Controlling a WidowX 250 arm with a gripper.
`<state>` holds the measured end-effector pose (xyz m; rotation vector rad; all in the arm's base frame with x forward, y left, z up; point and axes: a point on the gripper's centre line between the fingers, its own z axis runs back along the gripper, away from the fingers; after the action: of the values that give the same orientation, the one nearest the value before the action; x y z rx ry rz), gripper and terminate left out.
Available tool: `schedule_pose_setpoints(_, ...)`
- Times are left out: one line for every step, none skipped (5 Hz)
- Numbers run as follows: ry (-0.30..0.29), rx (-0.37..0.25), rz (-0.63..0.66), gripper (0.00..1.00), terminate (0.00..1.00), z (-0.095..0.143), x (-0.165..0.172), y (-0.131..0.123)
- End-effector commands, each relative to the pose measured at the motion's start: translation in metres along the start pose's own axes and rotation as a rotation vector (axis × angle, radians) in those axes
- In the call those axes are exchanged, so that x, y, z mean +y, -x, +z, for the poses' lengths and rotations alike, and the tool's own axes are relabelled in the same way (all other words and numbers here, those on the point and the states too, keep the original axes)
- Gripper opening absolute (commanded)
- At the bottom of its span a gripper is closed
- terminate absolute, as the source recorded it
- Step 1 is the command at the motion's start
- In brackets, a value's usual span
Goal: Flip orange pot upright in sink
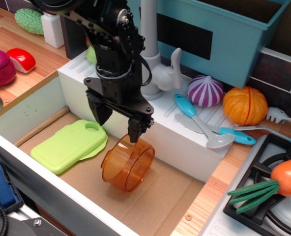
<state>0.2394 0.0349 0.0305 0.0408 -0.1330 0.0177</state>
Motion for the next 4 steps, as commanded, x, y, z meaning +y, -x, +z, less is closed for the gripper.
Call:
schedule_pose_setpoints(0.000,0.000,0.000,1.00,0.00,0.0000,0.0000,0.0000)
schedule_pose_setpoints(0.031,0.001,0.019,1.00,0.00,0.0009,0.0033,-0.0004)
schedule_pose_setpoints(0.071,-0.017,0.046,1.00,0.00,-0.0006,0.0040,0.0015)
schedule_pose_setpoints(0.126,-0.015,0.067,1.00,0.00,0.0012,0.0080,0.0011)
